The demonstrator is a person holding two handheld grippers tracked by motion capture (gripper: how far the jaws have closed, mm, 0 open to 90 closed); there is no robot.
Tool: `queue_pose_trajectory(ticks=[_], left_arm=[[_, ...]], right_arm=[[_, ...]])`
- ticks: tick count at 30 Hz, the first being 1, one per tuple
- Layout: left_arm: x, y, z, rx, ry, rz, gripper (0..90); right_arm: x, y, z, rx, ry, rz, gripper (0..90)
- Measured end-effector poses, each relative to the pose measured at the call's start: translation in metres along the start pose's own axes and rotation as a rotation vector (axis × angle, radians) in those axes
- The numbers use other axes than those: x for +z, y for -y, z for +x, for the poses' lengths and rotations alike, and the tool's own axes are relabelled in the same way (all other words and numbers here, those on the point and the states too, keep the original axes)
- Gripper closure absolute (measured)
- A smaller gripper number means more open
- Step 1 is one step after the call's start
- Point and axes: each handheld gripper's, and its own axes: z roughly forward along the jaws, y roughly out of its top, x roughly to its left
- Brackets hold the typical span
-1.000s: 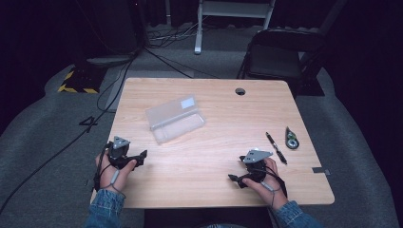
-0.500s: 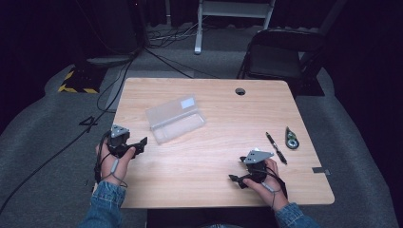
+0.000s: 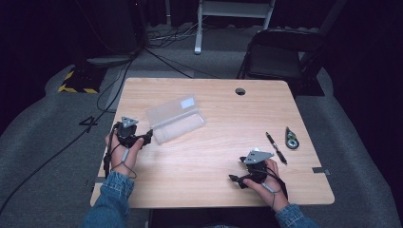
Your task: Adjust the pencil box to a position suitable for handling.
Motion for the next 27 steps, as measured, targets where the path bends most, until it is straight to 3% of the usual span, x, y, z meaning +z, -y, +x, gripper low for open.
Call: queue_pose_trajectory(ticks=[3, 6, 10, 17, 22, 25, 27], left_arm=[[0.009, 0.002, 0.0, -0.012, -0.008, 0.03, 28.7], [0.017, 0.002, 0.001, -0.025, -0.015, 0.031, 31.0], [0.027, 0.002, -0.006, -0.037, 0.03, 0.039, 34.7], [0.04, 0.004, -0.012, -0.029, 0.056, 0.082, 36.1], [0.045, 0.007, -0.014, 0.015, 0.06, 0.148, 42.4], [0.047, 0.008, -0.015, 0.013, 0.086, 0.159, 44.9], [0.047, 0.009, -0.016, 0.035, 0.079, 0.163, 45.1]], right_arm=[[0.0, 0.0, 0.0, 0.003, 0.001, -0.001, 14.9], [-0.002, 0.002, 0.001, 0.002, -0.002, -0.004, 16.3], [-0.005, 0.004, 0.006, 0.021, 0.02, -0.008, 17.9], [-0.012, 0.007, 0.012, 0.027, 0.009, -0.009, 25.6], [-0.026, 0.0, 0.016, 0.024, -0.02, -0.037, 26.1], [-0.036, -0.004, 0.015, 0.019, -0.003, -0.053, 26.1], [-0.042, -0.005, 0.013, 0.026, -0.001, -0.059, 26.1]])
